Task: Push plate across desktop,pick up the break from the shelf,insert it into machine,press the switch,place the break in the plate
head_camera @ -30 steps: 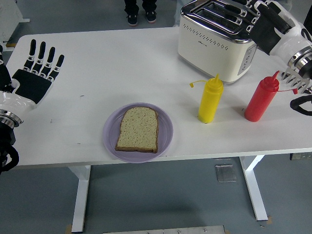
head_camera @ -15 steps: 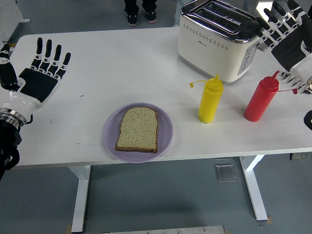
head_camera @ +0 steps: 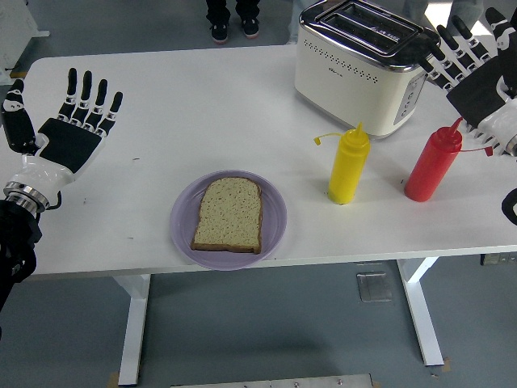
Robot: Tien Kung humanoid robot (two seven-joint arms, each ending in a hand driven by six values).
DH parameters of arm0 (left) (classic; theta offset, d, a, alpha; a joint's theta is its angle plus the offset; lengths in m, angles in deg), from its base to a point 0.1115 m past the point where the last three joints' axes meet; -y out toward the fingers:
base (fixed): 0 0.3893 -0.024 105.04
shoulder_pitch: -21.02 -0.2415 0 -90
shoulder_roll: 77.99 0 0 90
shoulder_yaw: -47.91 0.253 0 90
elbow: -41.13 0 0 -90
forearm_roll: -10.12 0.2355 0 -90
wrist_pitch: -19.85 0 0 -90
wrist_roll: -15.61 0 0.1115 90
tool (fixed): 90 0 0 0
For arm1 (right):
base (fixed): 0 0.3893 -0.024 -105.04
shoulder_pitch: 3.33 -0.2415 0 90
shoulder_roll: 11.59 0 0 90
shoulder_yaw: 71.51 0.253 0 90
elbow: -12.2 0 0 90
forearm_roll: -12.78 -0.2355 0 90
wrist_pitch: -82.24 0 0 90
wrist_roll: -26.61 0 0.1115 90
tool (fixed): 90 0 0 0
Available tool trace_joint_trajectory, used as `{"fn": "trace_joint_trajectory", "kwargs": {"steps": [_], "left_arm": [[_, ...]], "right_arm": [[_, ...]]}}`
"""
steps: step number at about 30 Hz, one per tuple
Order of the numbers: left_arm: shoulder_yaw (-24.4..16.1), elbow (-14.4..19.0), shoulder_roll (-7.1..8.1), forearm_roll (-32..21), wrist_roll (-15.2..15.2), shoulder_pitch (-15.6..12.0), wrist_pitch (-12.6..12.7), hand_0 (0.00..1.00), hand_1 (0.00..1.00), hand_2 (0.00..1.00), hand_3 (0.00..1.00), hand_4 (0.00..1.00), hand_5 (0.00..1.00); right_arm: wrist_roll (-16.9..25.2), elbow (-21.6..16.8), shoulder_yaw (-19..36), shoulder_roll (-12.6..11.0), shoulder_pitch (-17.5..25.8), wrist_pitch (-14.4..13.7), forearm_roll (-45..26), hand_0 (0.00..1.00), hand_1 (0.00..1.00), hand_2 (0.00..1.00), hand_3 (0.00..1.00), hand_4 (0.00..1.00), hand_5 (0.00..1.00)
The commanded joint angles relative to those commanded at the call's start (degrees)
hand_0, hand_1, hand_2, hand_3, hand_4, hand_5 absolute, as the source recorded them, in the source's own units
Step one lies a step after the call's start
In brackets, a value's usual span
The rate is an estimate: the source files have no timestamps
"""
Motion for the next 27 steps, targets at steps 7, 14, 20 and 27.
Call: {"fn": "trace_joint_trajectory", "kwargs": {"steps": [7,14,20,27], "left_arm": [[0.0,-0.2,-0.1,0.1,0.0,0.3,0.1,0.806,0.747,0.712,0.718,0.778,0.998],[0.0,-0.1,-0.15,0.1,0.1,0.3,0.2,0.806,0.747,0.714,0.721,0.778,0.998],[-0.1,0.1,-0.13,0.1,0.1,0.4,0.3,0.805,0.747,0.714,0.723,0.776,0.998],[-0.1,0.1,-0.12,0.2,0.0,0.4,0.4,0.805,0.747,0.714,0.723,0.777,0.998]], "right_arm": [[-0.3,0.4,-0.1,0.2,0.2,-0.3,-1.3,0.841,0.778,0.776,0.765,0.74,0.565],[-0.4,0.5,-0.1,0.3,0.3,-0.4,-1.8,0.837,0.774,0.771,0.761,0.74,0.565],[-0.5,0.5,0.1,0.3,0.2,-0.4,-1.9,0.834,0.77,0.765,0.757,0.738,0.571],[-0.5,0.5,0.2,0.2,0.3,-0.5,-1.7,0.834,0.768,0.764,0.755,0.738,0.572]]}}
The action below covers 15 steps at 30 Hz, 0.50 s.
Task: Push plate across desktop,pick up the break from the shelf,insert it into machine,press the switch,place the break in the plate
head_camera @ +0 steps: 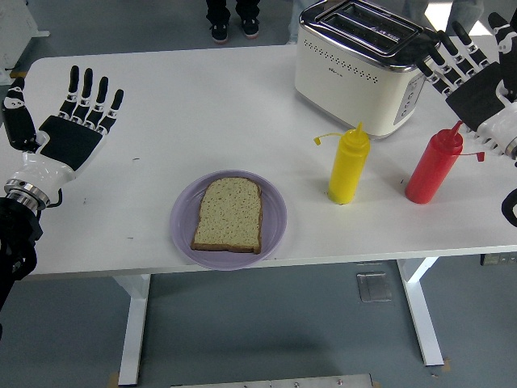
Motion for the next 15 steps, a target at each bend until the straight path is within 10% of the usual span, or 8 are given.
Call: {"fn": "trace_joint_trajectory", "kwargs": {"steps": [15], "left_arm": [[-0.1,0.2,0.05,-0.1,0.0,-0.1,0.1,0.805,0.749,0.715,0.724,0.776,0.998]], "right_arm": [[0.0,-0.1,0.4,-0.1,0.1,-0.2,0.0,0.834,0.766,0.758,0.751,0.736,0.571]]}}
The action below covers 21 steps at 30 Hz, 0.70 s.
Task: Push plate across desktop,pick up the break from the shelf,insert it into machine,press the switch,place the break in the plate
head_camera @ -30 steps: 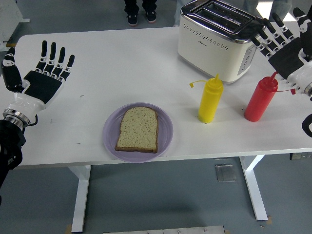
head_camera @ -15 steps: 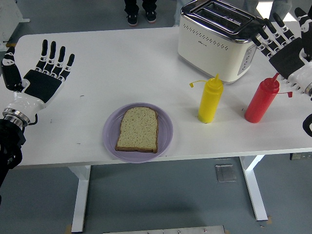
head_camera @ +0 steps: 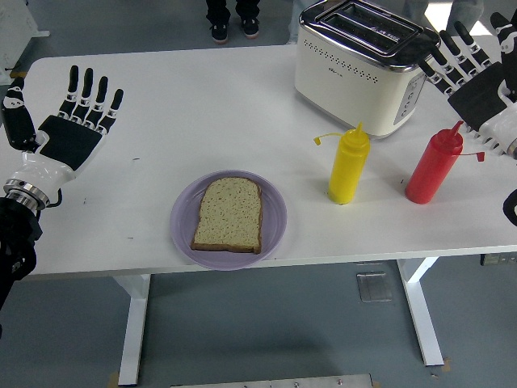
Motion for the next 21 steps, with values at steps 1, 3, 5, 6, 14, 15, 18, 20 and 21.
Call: {"fn": "trace_joint_trajectory", "kwargs": {"steps": [1,3,5,6,14,15,18,20,21], "left_arm": [[0.0,0.0,0.01,0.0,0.0,0.0,0.0,0.805,0.749,0.715,0.724,0.776,0.998],[0.0,0.1,0.01,0.0,0.0,0.0,0.0,0.805,0.749,0.715,0.724,0.776,0.998],[0.0,0.1,0.03,0.0,0.0,0.0,0.0,0.805,0.749,0.715,0.724,0.776,0.998],[0.0,0.1,0.03,0.0,0.0,0.0,0.0,0.805,0.749,0.715,0.724,0.776,0.998],[-0.1,0.2,0.05,0.0,0.0,-0.1,0.0,0.807,0.75,0.716,0.725,0.776,0.998],[0.0,0.2,0.04,0.1,0.0,-0.1,0.0,0.806,0.751,0.718,0.726,0.777,0.998],[0.0,0.2,0.03,0.1,0.0,-0.1,0.0,0.806,0.751,0.718,0.726,0.777,0.998],[0.0,0.2,0.03,0.2,0.0,-0.1,0.0,0.806,0.751,0.718,0.726,0.777,0.998],[0.0,0.2,0.03,0.2,0.0,-0.1,0.0,0.807,0.752,0.718,0.725,0.776,0.998]], "right_arm": [[0.0,0.0,0.0,0.0,0.0,0.0,0.0,0.834,0.766,0.758,0.751,0.736,0.571],[0.0,0.0,0.1,0.0,0.0,0.0,0.0,0.833,0.765,0.756,0.749,0.735,0.57],[0.0,0.0,0.2,0.0,0.1,-0.1,0.0,0.833,0.765,0.756,0.749,0.735,0.57],[0.0,-0.1,0.2,0.0,0.1,-0.1,0.0,0.833,0.765,0.756,0.749,0.735,0.57],[0.0,0.0,0.1,-0.1,0.3,-0.2,0.2,0.833,0.765,0.755,0.749,0.732,0.567],[0.0,0.0,0.1,-0.1,0.3,-0.2,0.2,0.833,0.765,0.755,0.749,0.732,0.567],[0.0,0.0,0.0,-0.2,0.3,-0.2,0.2,0.833,0.765,0.755,0.748,0.732,0.565],[0.0,0.0,0.0,-0.2,0.3,-0.2,0.2,0.833,0.765,0.755,0.748,0.732,0.565],[0.0,0.0,0.0,-0.2,0.3,-0.2,0.3,0.833,0.764,0.754,0.747,0.729,0.563]]}}
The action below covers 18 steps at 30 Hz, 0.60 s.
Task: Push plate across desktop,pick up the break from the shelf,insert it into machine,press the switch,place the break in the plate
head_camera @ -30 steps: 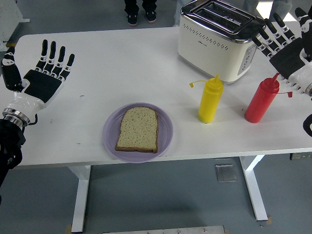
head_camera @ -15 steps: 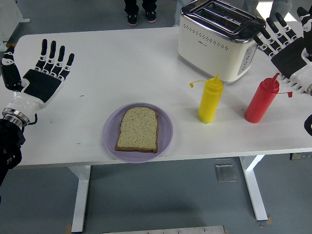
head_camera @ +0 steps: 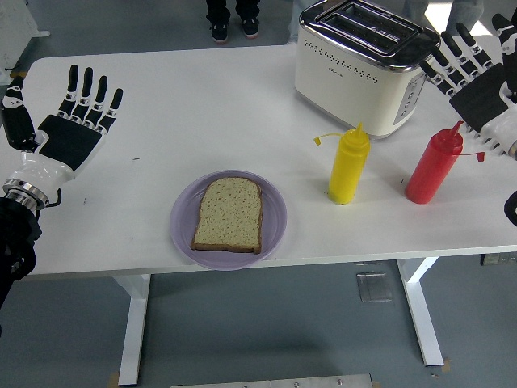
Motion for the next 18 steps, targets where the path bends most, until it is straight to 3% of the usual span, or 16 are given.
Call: {"fn": "trace_joint_trajectory", "kwargs": {"steps": [18], "left_arm": [[0.2,0.0,0.0,0.1,0.0,0.0,0.0,0.809,0.752,0.718,0.726,0.776,0.998]], "right_arm": [[0.0,0.0,-0.1,-0.2,-0.1,-0.1,0.3,0.833,0.764,0.753,0.746,0.725,0.559]]}}
